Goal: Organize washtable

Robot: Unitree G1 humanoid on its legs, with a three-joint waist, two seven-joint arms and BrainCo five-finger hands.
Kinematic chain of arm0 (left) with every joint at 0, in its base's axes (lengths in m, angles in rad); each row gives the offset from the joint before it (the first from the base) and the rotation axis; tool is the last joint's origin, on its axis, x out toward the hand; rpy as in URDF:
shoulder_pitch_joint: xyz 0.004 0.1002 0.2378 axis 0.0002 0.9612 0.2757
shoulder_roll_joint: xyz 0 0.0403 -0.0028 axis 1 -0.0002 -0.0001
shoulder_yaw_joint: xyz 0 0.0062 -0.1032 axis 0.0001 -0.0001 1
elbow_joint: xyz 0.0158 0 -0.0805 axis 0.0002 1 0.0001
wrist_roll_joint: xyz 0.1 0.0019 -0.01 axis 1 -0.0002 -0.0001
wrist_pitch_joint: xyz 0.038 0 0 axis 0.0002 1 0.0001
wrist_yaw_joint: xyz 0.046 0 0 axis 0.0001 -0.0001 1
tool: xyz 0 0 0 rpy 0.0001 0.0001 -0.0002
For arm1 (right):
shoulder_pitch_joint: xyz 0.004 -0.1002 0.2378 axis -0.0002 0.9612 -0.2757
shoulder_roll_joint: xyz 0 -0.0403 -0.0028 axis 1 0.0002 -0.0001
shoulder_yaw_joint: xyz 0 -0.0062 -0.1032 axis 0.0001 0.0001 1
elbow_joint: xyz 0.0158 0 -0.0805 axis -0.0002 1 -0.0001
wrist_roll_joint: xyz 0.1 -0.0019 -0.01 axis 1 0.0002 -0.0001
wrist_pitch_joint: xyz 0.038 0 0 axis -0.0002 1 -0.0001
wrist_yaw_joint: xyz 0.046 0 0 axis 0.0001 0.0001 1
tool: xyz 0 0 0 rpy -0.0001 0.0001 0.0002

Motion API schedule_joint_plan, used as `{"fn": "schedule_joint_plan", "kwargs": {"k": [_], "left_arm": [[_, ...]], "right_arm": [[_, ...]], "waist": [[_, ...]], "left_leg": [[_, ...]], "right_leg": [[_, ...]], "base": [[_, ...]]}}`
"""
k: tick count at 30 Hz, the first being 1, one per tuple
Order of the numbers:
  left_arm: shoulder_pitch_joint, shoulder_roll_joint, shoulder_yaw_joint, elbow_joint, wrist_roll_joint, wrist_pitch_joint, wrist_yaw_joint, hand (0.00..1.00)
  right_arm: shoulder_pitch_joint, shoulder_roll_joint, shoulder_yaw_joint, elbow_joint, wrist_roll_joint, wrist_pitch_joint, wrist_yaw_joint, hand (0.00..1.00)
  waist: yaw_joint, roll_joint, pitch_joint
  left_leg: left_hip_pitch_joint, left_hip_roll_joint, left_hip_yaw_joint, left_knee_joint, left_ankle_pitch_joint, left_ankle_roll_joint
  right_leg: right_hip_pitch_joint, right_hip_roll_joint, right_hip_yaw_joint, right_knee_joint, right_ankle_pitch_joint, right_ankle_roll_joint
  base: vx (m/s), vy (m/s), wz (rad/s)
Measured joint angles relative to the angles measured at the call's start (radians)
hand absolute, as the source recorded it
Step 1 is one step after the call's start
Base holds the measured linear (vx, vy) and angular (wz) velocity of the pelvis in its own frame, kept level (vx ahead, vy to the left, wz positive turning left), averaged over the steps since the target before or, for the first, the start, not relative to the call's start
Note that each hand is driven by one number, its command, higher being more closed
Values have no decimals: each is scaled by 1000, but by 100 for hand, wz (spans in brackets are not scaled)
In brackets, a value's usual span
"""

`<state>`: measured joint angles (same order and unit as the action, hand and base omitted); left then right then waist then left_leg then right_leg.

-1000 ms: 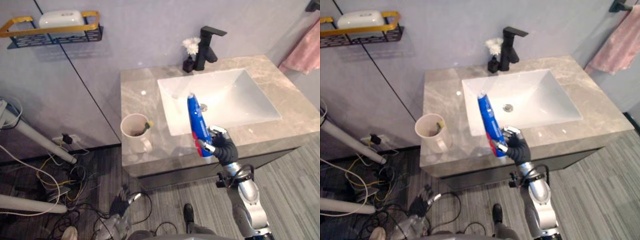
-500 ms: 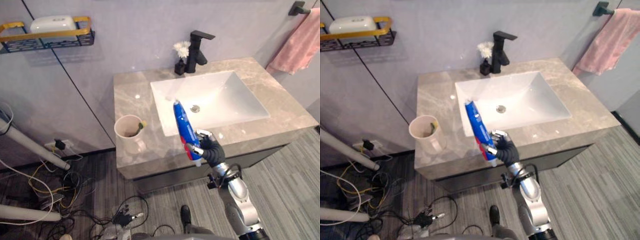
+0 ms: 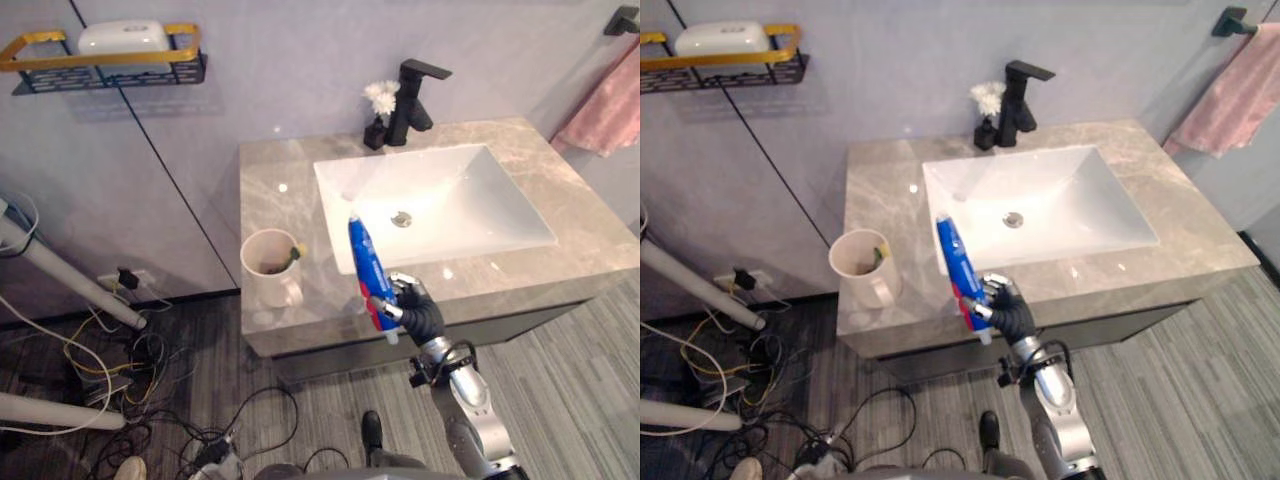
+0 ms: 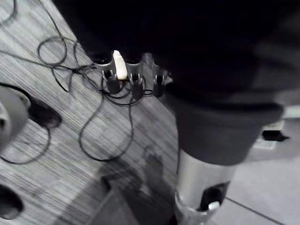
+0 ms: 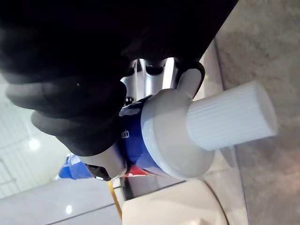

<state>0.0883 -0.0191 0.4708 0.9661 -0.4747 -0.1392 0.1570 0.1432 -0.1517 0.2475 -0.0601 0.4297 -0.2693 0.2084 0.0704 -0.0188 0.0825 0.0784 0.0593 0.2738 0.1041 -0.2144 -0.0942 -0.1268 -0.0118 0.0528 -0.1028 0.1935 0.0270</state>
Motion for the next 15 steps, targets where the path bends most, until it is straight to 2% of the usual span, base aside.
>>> {"fn": "schedule_joint_plan", "kwargs": {"k": [3, 5, 9, 13, 15], "left_arm": [[5, -20, 0, -112, -78, -37, 49, 0], [9, -30, 0, -200, -96, -49, 73, 0], [21, -61, 4, -404, -101, -112, 149, 0], [21, -69, 32, -519, -3, -132, 263, 0], [22, -76, 50, -565, 30, -133, 295, 0]], "right_arm": [[17, -9, 0, 0, 0, -6, -15, 100], [24, -12, 0, 0, 0, -11, -19, 100], [25, -8, 1, -2, -8, -20, -36, 100], [25, -9, 1, -3, -12, -36, -45, 100], [25, -10, 1, -3, -13, -36, -52, 100]], "waist": [[0, -1, 0], [-1, -3, -1], [1, -13, -8], [1, -14, -8], [1, -14, -9]], "left_leg": [[-6, -3, -5, 1, 3, 2], [-16, -5, -9, 3, 3, 3], [-24, -5, -14, 3, 3, 4], [-29, -4, -11, 7, 3, 4], [-29, -3, -9, 8, 3, 4]], "right_leg": [[-1, -4, -6, 0, 0, 0], [-2, -7, -8, 0, 0, 0], [-5, -8, -15, 0, 1, 0], [-11, -6, -14, 4, 1, -1], [-12, -5, -12, 4, 1, -1]], "base": [[-21, 4, 7], [-41, 12, 6], [-22, -1, 5], [3, 0, -1], [6, 0, -2]]}}
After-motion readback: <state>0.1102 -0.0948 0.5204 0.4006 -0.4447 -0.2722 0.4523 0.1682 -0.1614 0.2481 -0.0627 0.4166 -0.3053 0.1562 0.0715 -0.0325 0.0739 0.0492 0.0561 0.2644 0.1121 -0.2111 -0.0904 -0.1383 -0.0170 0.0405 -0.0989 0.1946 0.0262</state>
